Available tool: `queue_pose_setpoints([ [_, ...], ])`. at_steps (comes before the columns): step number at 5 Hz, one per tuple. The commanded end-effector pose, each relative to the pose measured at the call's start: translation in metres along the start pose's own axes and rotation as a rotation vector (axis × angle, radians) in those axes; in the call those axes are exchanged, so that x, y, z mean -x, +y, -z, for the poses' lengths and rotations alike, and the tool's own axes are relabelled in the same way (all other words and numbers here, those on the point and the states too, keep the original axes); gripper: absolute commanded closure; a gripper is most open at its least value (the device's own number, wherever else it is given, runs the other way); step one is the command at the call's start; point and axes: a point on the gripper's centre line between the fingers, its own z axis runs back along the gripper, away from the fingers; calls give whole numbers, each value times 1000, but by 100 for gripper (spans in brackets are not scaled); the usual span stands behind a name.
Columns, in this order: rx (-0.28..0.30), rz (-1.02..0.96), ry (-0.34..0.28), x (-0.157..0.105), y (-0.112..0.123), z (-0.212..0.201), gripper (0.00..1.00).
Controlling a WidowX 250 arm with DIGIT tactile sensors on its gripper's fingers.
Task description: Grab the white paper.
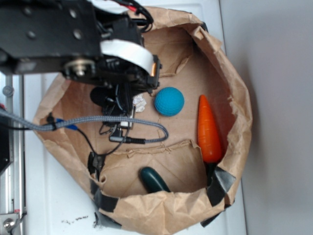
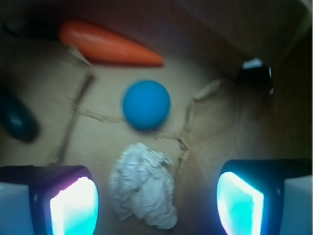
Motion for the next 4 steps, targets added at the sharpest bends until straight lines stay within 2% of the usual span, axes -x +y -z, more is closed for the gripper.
queue_pose_setpoints([
  [1, -71, 61, -17, -4, -17, 32, 0],
  [3, -60, 84, 65, -10, -33, 49, 0],
  [4, -78, 40, 42, -19, -34, 54, 100],
])
